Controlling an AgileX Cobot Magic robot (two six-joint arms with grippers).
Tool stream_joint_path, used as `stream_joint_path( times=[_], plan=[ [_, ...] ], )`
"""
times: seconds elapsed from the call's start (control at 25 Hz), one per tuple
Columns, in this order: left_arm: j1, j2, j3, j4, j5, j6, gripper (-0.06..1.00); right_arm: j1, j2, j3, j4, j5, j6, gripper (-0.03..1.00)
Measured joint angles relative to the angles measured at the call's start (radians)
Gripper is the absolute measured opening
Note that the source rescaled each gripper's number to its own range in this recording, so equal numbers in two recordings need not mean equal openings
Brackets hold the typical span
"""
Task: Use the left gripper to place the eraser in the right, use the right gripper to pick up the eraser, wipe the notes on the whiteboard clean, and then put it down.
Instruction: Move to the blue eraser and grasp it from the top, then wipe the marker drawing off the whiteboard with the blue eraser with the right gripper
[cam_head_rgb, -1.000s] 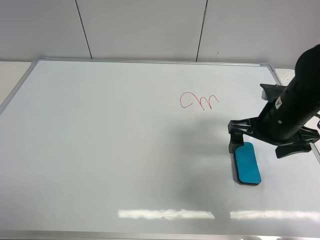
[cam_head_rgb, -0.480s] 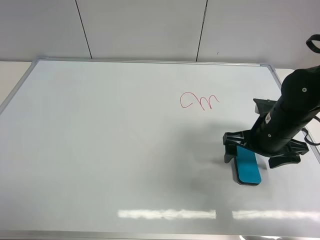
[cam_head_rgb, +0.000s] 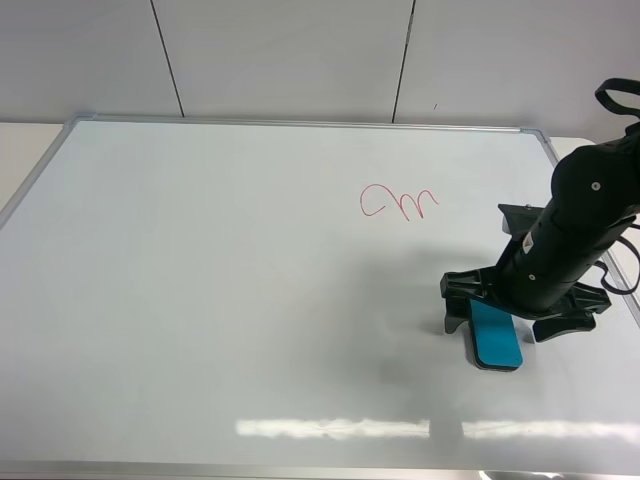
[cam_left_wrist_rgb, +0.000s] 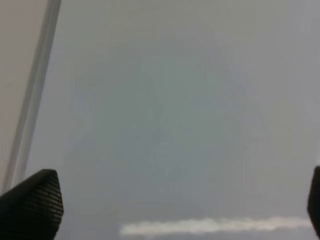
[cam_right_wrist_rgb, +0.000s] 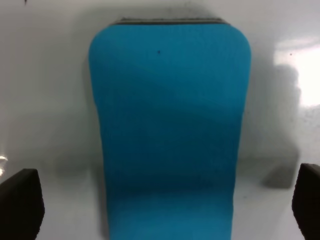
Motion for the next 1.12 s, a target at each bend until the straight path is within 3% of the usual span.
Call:
stream_joint_path(
  times=[0.12, 0.16, 0.24, 0.28, 0.32, 0.56, 0.68, 0.92, 1.12],
  plan=[
    [0.0, 0.0, 0.0, 0.0, 0.0, 0.0, 1.0, 0.0, 0.0, 0.0, -0.001, 0.001, 0.0, 0.99],
    [0.0, 0.0, 0.0, 0.0, 0.0, 0.0, 1.0, 0.0, 0.0, 0.0, -0.001, 0.003, 0.0, 0.91],
    [0.0, 0.0, 0.0, 0.0, 0.0, 0.0, 1.0, 0.0, 0.0, 0.0, -0.002, 0.024, 0.019, 0.45],
    [0.0, 0.0, 0.0, 0.0, 0.0, 0.0, 1.0, 0.0, 0.0, 0.0, -0.003, 0.034, 0.031, 0.12],
    [0.0, 0.0, 0.0, 0.0, 0.0, 0.0, 1.0, 0.0, 0.0, 0.0, -0.009, 0.047, 0.036, 0.0],
    [0.0, 0.0, 0.0, 0.0, 0.0, 0.0, 1.0, 0.0, 0.001, -0.007, -0.02, 0.077, 0.032, 0.03],
    [0.0, 0.0, 0.0, 0.0, 0.0, 0.0, 1.0, 0.0, 0.001, -0.076, -0.02, 0.142, 0.004, 0.03],
    [0.0, 0.0, 0.0, 0.0, 0.0, 0.0, 1.0, 0.009, 0.067, -0.381, -0.022, 0.307, -0.104, 0.03],
    [0.0, 0.0, 0.0, 0.0, 0.0, 0.0, 1.0, 0.057, 0.256, -0.67, -0.026, 0.424, -0.187, 0.03]
  ],
)
